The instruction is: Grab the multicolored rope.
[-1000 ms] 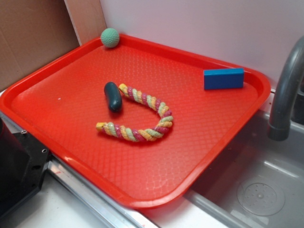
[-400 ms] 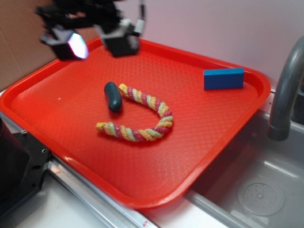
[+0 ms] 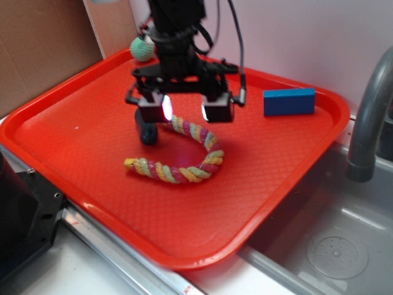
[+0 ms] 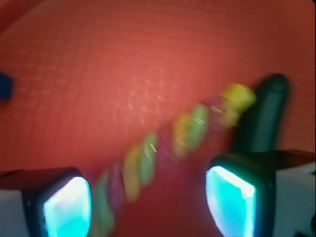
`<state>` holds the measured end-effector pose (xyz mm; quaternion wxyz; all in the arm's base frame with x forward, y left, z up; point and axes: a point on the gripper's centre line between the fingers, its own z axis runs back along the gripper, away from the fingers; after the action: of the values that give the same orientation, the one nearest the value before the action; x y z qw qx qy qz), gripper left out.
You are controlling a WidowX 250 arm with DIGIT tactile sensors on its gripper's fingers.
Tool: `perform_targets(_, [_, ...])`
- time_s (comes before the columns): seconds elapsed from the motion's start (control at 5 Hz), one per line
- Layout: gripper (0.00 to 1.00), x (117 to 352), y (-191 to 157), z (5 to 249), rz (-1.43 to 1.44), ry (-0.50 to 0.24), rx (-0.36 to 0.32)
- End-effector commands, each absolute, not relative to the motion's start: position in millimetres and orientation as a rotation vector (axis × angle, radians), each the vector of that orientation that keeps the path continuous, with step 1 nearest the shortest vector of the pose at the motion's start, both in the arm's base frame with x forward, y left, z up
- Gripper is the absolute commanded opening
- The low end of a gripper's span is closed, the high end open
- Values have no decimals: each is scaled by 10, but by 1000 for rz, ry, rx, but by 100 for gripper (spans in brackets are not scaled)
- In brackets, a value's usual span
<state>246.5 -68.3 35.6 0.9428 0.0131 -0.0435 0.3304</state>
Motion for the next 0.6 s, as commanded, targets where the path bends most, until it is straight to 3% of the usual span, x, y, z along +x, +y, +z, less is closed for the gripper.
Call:
perform_targets(0.0, [100,2482,-700,130,750,-55,26])
perform_targets(0.2, [0,2431,-745,78,745,-34,33])
perform_targets(0.4, [0,2425,-738,83,745,-27,22])
